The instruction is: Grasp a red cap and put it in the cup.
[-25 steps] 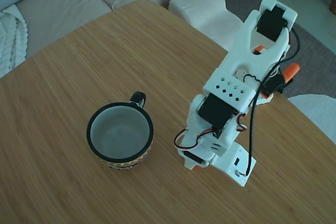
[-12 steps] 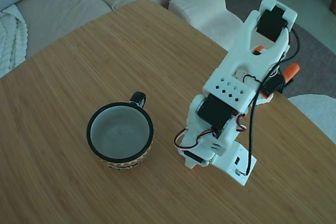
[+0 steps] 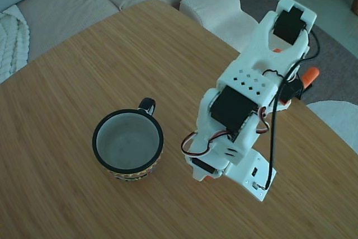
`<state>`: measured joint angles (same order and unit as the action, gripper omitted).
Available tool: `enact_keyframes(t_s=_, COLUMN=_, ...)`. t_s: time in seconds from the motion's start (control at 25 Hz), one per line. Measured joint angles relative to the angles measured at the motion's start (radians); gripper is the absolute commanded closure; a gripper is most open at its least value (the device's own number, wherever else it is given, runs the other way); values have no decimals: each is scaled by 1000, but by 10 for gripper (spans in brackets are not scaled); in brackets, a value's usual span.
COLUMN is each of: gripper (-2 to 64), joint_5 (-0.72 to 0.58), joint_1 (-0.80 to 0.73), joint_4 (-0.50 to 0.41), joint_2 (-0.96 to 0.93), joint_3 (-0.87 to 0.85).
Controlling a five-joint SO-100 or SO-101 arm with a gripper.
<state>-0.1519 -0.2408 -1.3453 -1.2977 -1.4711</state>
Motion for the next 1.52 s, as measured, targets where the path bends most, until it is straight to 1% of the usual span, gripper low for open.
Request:
enact_keyframes(t_s=0.24, gripper=510, joint_5=0, joint_1=34, joint_4=-110, joint_2=0, joint_3=166)
enact_keyframes(t_s=0.44, gripper=510, joint_5=0, joint_1=114, joint_4=-193, joint_2=0, joint_3=301)
enact_keyframes(t_s=0.6, gripper=510, joint_5=-29, joint_1=163, joint_4=-244, joint_2=0, joint_3=377)
enact_keyframes(t_s=0.72, gripper=510, joint_5=-41, joint_1=195, joint_4=-265, joint_2=0, joint_3=422)
enact_keyframes(t_s=0.88, gripper=510, joint_5=-60, joint_1=249, joint_4=-270, joint_2=0, joint_3=460)
enact_keyframes(t_s=1.28, gripper=510, joint_5=-130, joint_1=394, joint_4=-264, joint_2=0, joint_3=462)
enact_keyframes(t_s=1.52, gripper=510, joint_5=-140, joint_1=413, joint_4=-250, joint_2=0, joint_3=462)
